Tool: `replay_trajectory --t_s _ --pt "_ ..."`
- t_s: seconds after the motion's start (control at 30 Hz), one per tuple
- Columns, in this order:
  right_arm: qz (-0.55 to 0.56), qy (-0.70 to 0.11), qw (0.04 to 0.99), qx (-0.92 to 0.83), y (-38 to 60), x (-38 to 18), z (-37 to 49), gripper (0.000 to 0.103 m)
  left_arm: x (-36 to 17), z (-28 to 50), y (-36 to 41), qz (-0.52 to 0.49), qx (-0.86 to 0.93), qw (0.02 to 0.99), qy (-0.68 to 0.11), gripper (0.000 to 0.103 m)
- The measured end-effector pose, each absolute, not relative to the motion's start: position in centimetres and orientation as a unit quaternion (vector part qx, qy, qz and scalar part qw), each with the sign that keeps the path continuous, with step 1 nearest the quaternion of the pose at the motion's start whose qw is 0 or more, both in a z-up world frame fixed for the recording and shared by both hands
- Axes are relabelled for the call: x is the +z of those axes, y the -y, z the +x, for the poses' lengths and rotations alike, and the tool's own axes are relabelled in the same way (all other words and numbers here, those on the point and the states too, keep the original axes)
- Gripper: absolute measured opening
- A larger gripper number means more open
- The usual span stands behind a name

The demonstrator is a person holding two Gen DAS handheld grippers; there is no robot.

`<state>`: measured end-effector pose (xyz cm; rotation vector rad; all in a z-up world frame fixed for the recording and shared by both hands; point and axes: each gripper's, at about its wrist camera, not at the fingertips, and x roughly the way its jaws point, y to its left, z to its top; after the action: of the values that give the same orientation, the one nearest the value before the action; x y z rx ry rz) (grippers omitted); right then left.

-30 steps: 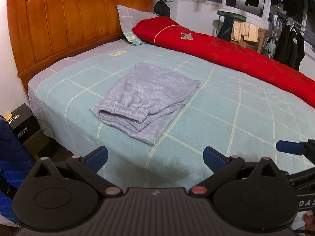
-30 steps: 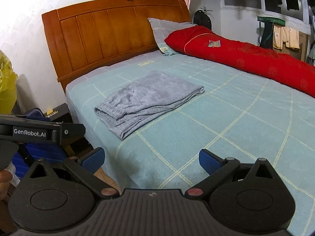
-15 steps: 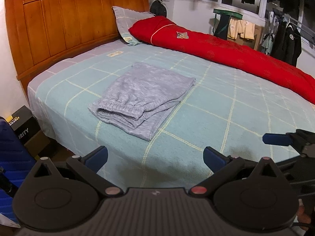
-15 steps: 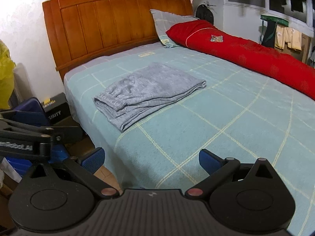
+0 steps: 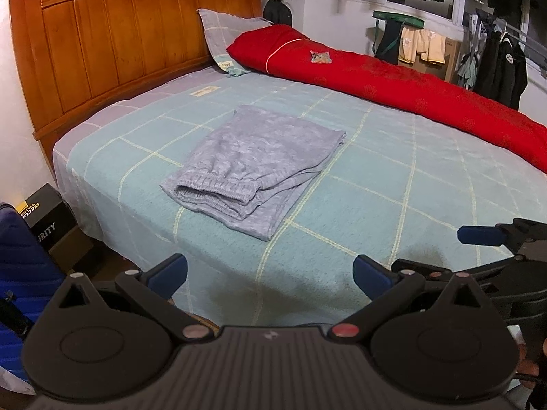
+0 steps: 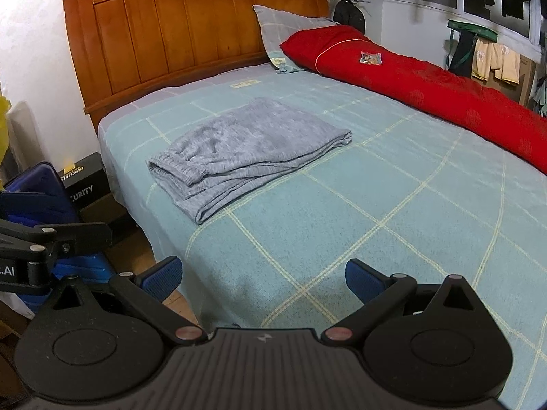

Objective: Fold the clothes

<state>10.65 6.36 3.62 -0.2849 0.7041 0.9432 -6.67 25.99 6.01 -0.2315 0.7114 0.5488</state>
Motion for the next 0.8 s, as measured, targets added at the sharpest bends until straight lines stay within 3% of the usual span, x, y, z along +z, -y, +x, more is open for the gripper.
replay_trajectory --t_s 0.8 --pt "-0.123 -0.338 0.822 0.442 -6.00 3.71 11.38 0.103 5.92 -6.45 -26.14 -0.108 0.261 0.895 -0.345 0.102"
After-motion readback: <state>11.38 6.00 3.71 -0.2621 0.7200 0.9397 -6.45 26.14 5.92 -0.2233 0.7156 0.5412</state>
